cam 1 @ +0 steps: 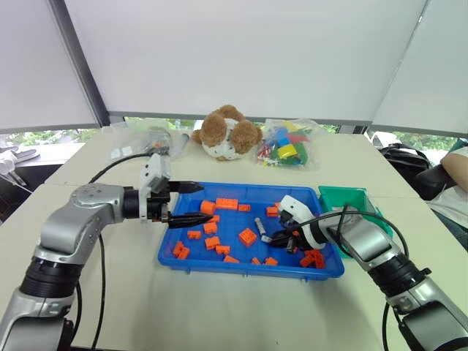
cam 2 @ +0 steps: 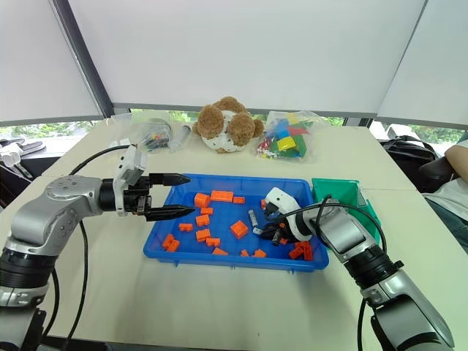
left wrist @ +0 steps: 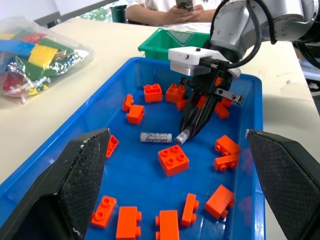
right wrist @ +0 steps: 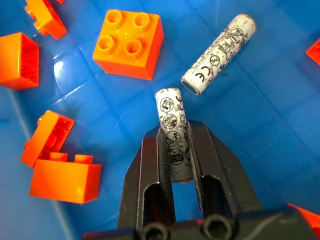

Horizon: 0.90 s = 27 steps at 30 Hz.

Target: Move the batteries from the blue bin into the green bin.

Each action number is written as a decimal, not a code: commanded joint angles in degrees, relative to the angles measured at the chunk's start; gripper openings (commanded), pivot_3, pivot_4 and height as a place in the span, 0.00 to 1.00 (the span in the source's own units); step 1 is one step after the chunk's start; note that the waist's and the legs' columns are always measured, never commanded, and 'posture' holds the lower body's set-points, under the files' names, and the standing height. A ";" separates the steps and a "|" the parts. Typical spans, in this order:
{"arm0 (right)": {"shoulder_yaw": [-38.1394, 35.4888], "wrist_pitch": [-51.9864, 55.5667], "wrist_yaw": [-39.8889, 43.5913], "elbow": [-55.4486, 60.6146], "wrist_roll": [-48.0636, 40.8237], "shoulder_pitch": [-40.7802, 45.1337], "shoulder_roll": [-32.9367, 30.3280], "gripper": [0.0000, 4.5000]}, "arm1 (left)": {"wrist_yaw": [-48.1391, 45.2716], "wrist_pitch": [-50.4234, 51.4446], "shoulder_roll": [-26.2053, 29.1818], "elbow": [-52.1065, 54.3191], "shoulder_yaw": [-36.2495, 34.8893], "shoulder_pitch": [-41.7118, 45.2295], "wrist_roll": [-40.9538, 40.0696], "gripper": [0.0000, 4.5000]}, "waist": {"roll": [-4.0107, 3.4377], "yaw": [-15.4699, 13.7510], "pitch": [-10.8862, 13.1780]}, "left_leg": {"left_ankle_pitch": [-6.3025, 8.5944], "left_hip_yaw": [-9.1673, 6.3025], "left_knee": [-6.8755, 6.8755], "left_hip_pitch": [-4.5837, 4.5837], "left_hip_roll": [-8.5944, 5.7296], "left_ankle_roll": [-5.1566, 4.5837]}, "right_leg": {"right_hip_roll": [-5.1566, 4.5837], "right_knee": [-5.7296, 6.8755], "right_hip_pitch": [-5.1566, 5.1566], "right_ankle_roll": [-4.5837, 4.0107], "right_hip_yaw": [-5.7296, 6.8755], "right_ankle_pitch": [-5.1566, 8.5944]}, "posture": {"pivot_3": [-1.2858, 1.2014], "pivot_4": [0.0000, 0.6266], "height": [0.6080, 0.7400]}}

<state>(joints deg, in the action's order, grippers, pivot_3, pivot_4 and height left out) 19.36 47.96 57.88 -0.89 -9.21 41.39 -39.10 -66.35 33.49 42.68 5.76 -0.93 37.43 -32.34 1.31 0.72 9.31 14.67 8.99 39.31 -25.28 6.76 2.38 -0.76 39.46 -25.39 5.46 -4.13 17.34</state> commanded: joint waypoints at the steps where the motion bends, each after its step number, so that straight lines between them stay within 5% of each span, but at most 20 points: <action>1: -11.07 5.07 -2.00 7.77 -3.98 4.33 -3.23 0.01 | -0.15 -0.27 0.15 1.03 -0.79 1.14 -0.55 1.00 | -0.01 -0.03 0.00 | 0.00 0.00 0.00 0.00 0.00 0.00 | 0.00 0.00 0.00 0.00 0.00 0.00 | 0.52 0.24 0.78; 8: -23.42 8.90 -7.15 8.00 -3.72 3.65 -13.72 0.01 | -0.06 -0.67 -0.28 0.84 -0.80 0.98 -0.45 1.00 | 0.00 -0.30 0.00 | 0.01 0.00 0.00 0.00 0.00 -0.01 | -0.02 -0.06 0.03 0.00 0.02 0.00 | 0.52 0.24 0.78; 17: -24.79 5.61 -11.26 2.51 -1.54 -6.45 -18.20 0.01 | -0.61 -2.17 -1.38 -1.03 -0.01 2.27 0.69 1.00 | -0.03 0.29 0.00 | 0.01 0.01 -0.04 0.01 0.00 -0.01 | 0.00 -0.04 0.00 0.00 -0.02 0.00 | 0.52 0.24 0.78; 25: -22.75 2.98 -12.74 0.01 -0.04 -6.52 -18.23 0.91 | -1.27 -3.23 -1.39 -2.04 -0.05 3.04 1.47 1.00 | -0.03 0.02 0.00 | 0.00 0.02 -0.03 0.01 0.00 0.00 | 0.00 -0.03 0.00 0.00 -0.02 0.00 | 0.52 0.24 0.78; 27: -22.70 2.87 -12.71 0.17 -0.20 -5.72 -18.22 0.99 | -1.39 -3.35 -1.35 -2.18 -0.15 3.15 1.62 1.00 | -0.03 0.01 0.00 | 0.00 0.02 -0.02 0.01 0.00 0.00 | -0.01 -0.03 0.01 0.00 -0.02 0.00 | 0.52 0.24 0.78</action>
<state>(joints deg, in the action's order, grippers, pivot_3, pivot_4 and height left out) -2.40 51.88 45.39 -1.44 -9.64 33.89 -56.39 -67.49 31.40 40.97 3.10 -0.41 39.18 -30.73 1.28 0.74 9.31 14.68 9.01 39.30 -25.27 6.75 2.38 -0.77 39.43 -25.37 5.46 -4.15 17.34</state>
